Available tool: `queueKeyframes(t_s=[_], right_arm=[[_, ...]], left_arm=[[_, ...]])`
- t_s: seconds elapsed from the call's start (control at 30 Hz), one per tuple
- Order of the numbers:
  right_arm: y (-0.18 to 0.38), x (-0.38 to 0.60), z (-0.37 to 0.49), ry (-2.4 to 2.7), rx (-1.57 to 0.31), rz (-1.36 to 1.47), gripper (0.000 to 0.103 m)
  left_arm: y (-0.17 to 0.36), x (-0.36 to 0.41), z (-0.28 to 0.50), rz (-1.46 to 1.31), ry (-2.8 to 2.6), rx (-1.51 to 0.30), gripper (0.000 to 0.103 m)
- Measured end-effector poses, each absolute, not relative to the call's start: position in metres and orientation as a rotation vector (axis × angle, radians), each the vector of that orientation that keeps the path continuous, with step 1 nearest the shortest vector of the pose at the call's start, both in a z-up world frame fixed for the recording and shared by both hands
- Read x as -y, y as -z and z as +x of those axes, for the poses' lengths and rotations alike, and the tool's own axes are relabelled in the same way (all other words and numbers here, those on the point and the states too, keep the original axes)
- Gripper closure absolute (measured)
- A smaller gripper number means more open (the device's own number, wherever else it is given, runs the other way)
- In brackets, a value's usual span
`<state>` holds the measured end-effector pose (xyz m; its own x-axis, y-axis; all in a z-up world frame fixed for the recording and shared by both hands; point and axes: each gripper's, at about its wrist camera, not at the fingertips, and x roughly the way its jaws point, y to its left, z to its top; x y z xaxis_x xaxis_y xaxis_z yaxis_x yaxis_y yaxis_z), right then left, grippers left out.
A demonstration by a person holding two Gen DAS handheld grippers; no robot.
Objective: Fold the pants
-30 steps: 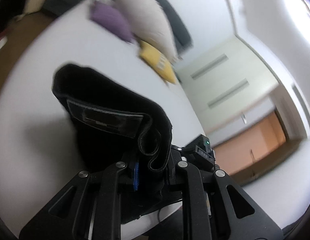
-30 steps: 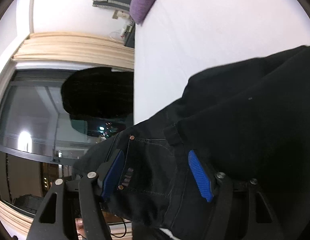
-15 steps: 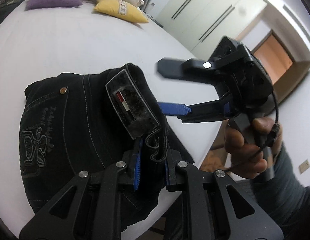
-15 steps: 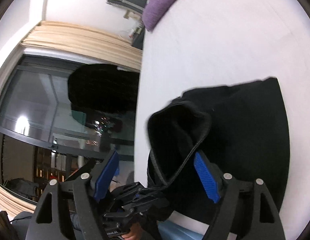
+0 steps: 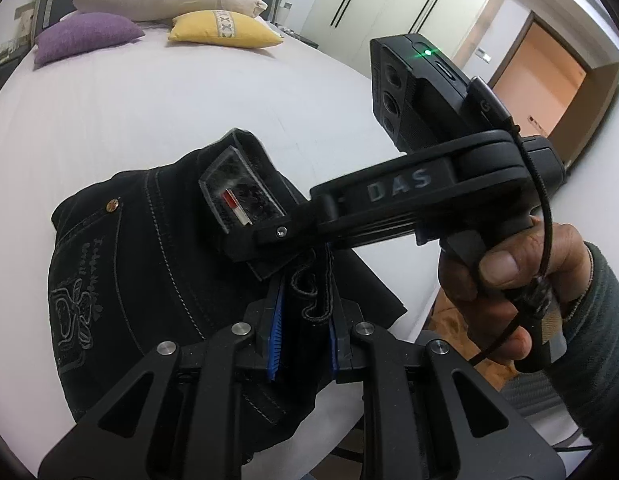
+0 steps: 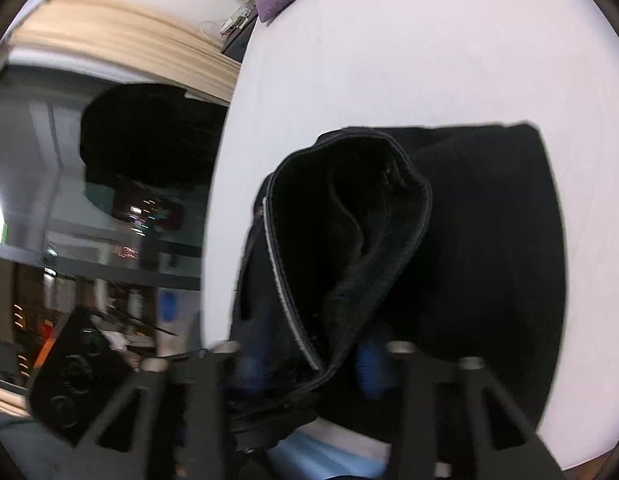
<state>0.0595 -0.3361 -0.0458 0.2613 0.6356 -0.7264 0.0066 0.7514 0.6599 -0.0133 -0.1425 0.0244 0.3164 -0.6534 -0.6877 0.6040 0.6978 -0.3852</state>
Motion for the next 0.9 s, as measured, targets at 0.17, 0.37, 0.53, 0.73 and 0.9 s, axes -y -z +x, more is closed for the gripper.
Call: queueKeyframes(t_s=[0.17, 0.37, 0.53, 0.73, 0.9], right_arm=[[0.036, 0.358, 0.055, -0.442, -1.194, 0.579, 0.085], [0.04, 0.382, 0.054, -0.417, -1.178, 0.579, 0.085], [0.053, 0.392, 0.06, -0.399, -1.184, 0.599, 0.085], [0.069, 0.4, 0.057, -0.392, -1.201, 0.622, 0.085], [0.08, 0.405, 0.057, -0.391, -1.204, 0.638, 0.085]], left_arm=[[-0.03, 0.166, -0.011, -0.045, 0.851, -0.919, 0.087], [-0.027, 0.207, -0.008, -0.01, 0.885, -0.918, 0.087], [-0.015, 0.236, -0.008, 0.014, 0.901, -0.943, 0.087], [0.004, 0.255, 0.0, 0.022, 0.91, -0.975, 0.087], [0.013, 0.265, 0.004, 0.021, 0.913, -0.981, 0.087]])
